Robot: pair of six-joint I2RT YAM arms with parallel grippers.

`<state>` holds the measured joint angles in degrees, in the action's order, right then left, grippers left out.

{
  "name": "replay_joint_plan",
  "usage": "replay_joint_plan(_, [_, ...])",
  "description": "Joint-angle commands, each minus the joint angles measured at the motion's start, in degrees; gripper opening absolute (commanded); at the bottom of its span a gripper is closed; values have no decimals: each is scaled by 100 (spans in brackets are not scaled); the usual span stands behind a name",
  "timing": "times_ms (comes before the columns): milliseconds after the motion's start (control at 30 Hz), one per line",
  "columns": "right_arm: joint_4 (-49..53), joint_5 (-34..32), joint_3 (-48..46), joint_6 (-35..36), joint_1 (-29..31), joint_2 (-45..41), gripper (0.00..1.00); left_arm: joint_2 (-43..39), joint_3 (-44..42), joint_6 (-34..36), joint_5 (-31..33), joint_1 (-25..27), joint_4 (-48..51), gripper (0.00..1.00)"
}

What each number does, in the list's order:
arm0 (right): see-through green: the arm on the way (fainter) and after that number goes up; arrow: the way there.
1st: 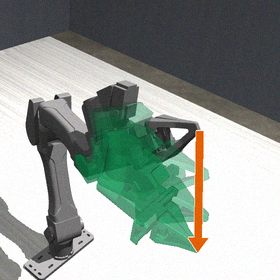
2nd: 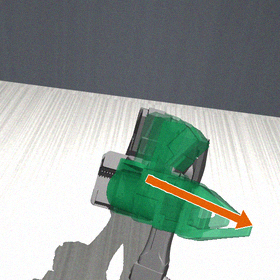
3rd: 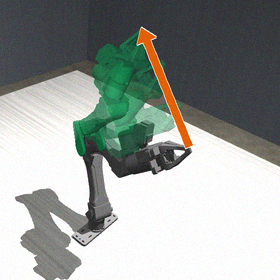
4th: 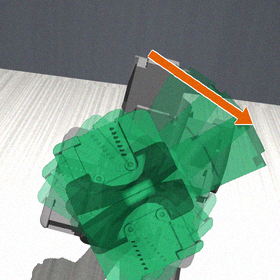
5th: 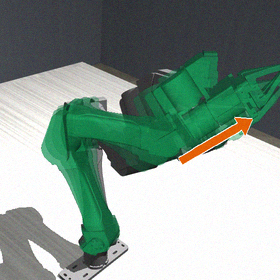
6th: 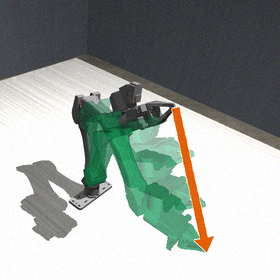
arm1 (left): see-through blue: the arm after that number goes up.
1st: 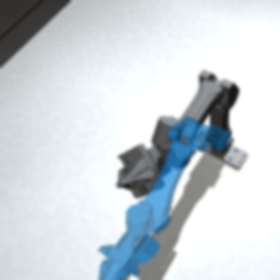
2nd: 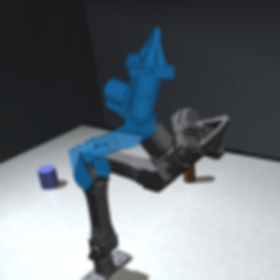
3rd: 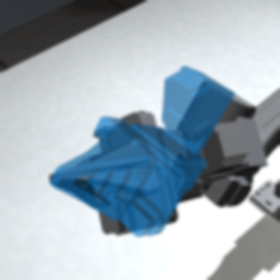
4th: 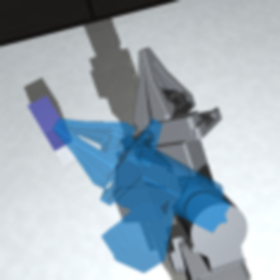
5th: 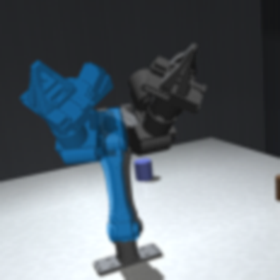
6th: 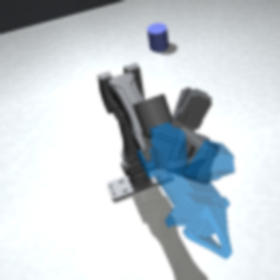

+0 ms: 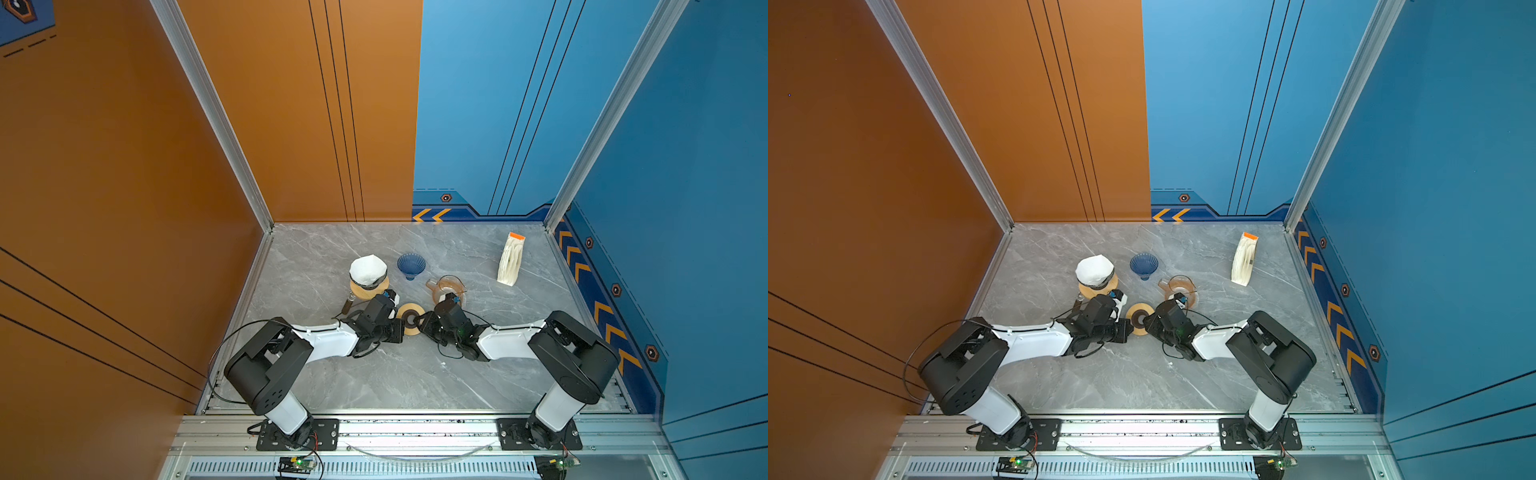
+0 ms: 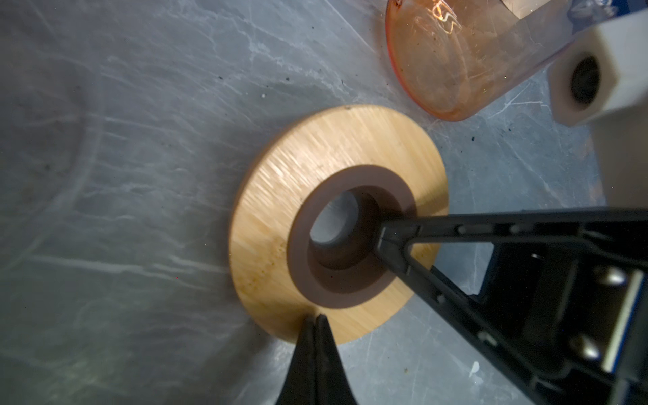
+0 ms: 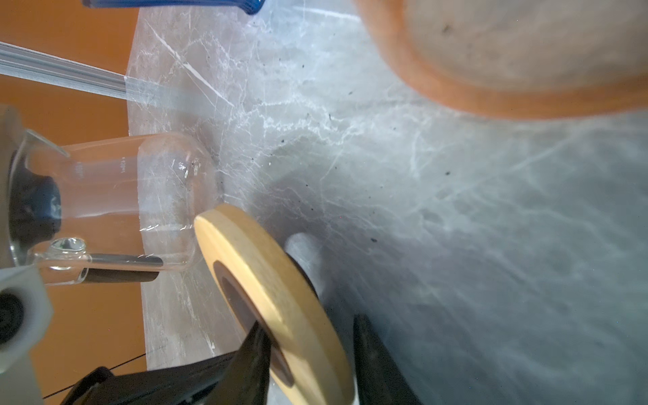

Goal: Place the coffee filter in the dripper
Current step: 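Close the right gripper on the bamboo ring rim and lift it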

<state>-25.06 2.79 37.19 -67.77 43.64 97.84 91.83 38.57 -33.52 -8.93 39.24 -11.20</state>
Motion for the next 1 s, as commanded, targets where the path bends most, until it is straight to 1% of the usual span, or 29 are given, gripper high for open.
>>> replay_joint_plan(0, [-102, -27, 113, 111, 80, 145, 37, 4, -83, -2, -87, -71, 181, 0])
replay_joint_plan(267, [-267, -182, 60, 218, 129, 93, 29, 104, -7, -14, -235, -87, 197, 0])
replay_joint_plan(533, [-369, -221, 56, 238, 162, 77, 17, 142, 121, -63, -396, -75, 211, 0])
replay_joint_plan(667, [-320, -238, 55, 242, 171, 59, 12, 68, 123, -42, -400, -76, 220, 0])
replay_joint_plan(900, [-83, -361, 34, 365, 210, -150, 0, -104, 93, 24, -439, -67, 276, 0])
replay_joint_plan(967, [-38, -362, 31, 422, 215, -233, 0, -235, 60, 60, -467, -60, 270, 0])
